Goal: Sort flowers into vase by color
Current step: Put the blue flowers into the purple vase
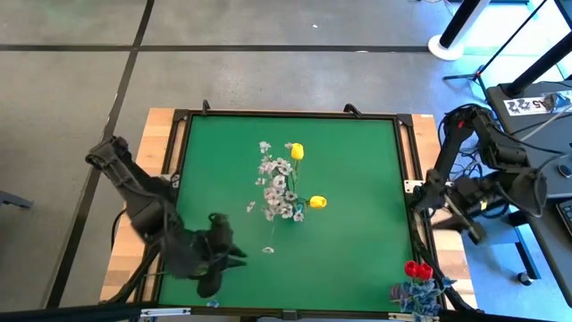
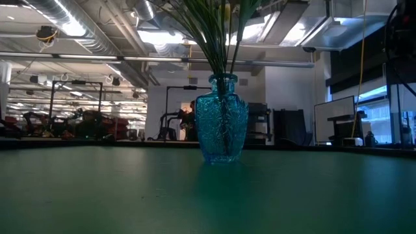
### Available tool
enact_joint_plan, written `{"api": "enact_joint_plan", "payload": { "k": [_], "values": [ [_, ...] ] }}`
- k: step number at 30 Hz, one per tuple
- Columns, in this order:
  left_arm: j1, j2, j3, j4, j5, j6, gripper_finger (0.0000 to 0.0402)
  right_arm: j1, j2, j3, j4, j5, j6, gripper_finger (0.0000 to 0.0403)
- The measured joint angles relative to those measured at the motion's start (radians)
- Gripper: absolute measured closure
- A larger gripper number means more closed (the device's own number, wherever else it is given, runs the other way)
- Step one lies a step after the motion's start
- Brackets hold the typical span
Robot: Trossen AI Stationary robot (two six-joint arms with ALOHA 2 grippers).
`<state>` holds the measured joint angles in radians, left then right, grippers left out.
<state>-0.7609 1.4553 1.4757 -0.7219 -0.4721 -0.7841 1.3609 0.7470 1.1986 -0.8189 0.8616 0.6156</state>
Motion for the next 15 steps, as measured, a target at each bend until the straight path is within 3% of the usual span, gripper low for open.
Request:
{"api": "enact_joint_plan", "payload": {
  "k": [5,7,11,15],
  "values": [
    [-0.090,0.006,-0.035,-0.269,-0.009,-0.451,0.0325,0.000,-0.006,0.000,-0.024,0.232,-0.126,0.0182],
    [-0.102,0.006,-0.078,-0.366,0.045,-0.595,0.0325,0.000,-0.004,0.000,-0.039,0.310,-0.151,0.0182],
    [-0.103,0.006,-0.199,-0.480,0.319,-0.755,0.0325,0.000,-0.003,0.000,-0.078,0.399,-0.171,0.0182],
    [-0.103,0.007,-0.395,-0.318,0.562,-0.808,0.0325,0.000,-0.003,0.000,-0.114,0.445,-0.168,0.0182]
  ]
}}
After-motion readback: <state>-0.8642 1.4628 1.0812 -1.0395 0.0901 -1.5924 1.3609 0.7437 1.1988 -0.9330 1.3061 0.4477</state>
